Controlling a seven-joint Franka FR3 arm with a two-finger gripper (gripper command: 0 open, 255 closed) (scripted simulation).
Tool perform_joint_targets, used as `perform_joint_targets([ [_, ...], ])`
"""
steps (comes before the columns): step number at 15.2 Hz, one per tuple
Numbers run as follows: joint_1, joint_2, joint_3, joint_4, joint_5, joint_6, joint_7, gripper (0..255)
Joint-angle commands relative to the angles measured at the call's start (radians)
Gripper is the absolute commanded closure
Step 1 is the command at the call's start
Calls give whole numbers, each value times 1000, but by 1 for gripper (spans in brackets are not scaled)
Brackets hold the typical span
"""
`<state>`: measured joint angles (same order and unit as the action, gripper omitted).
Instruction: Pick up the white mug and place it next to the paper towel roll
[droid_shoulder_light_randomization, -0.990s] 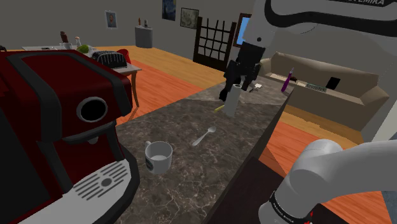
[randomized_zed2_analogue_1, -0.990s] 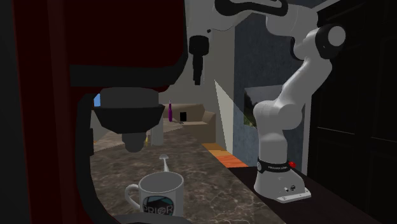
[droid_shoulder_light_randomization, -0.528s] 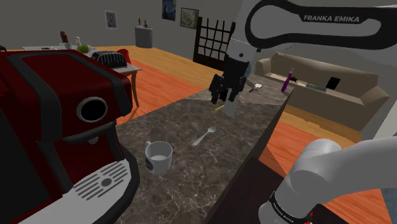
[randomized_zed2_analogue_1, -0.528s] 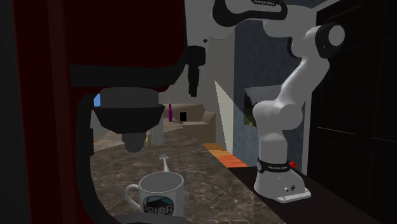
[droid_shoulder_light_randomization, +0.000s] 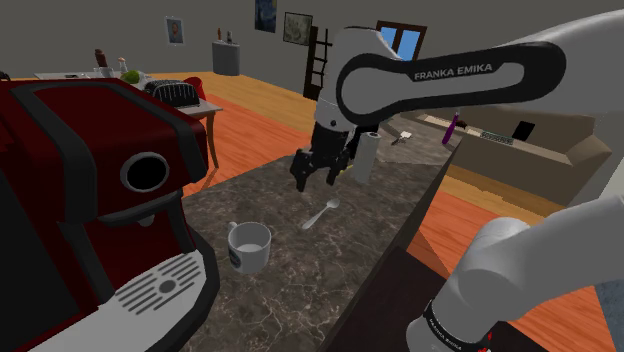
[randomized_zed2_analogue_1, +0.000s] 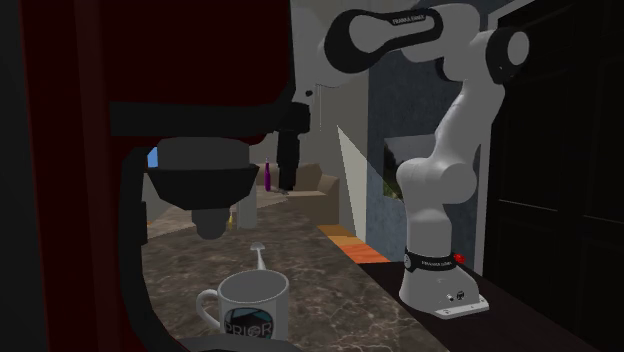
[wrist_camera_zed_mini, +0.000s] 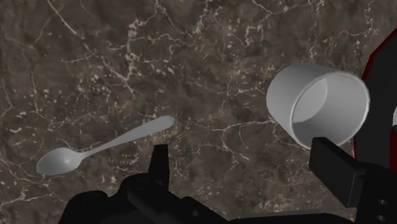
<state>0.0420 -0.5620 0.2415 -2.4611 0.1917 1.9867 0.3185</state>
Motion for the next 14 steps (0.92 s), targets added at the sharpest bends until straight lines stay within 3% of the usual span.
perform_joint_targets([
  [1,7,49,35,-11,6,63,30,0],
  [6,13,204,122,0,-7,213,114,0],
  [11,7,388,205,44,-76,348,226,0],
  [14,6,413,209,35,-87,380,236,0],
])
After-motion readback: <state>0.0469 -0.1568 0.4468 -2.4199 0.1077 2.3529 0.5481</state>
